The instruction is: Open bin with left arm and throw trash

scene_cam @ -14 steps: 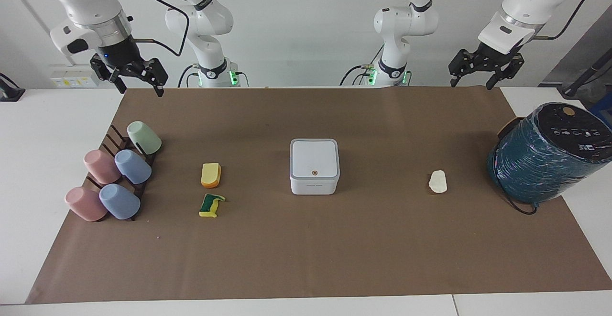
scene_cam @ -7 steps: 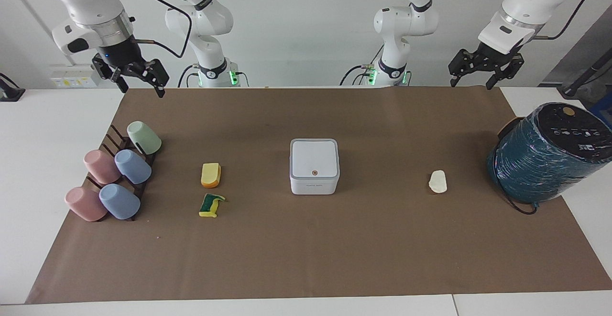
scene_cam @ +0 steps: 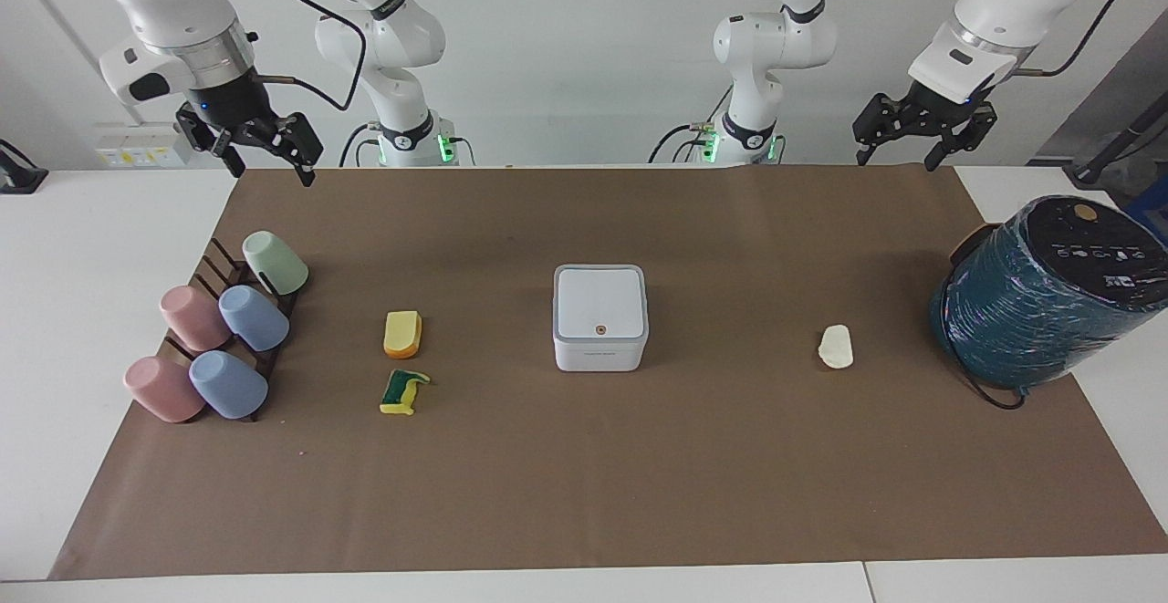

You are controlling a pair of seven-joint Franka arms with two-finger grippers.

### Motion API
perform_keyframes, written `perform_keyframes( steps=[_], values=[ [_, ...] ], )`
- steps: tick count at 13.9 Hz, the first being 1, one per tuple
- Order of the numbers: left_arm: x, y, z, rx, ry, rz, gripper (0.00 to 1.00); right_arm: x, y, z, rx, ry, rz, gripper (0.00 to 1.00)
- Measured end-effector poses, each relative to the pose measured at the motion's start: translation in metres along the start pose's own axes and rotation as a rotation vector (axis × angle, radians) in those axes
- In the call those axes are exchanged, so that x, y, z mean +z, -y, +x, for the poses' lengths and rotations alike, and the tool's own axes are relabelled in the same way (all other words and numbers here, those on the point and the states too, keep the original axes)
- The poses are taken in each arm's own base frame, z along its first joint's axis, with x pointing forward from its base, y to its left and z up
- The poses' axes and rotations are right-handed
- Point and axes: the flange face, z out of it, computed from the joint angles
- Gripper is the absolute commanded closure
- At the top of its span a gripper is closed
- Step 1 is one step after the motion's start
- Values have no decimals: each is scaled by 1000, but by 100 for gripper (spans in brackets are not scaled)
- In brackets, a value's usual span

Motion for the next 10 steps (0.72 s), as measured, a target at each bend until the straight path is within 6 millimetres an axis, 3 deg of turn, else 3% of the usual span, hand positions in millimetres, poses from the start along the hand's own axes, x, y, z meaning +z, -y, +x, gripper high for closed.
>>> perform_keyframes(
  steps=[7,10],
  values=[
    [-4,-28,10,44,-69,-56,0,0,-5,2,-17,-7,5,0],
    [5,-61,17,56,-103,-80,0,0,-12,3,-6,-6,6,0]
  ],
)
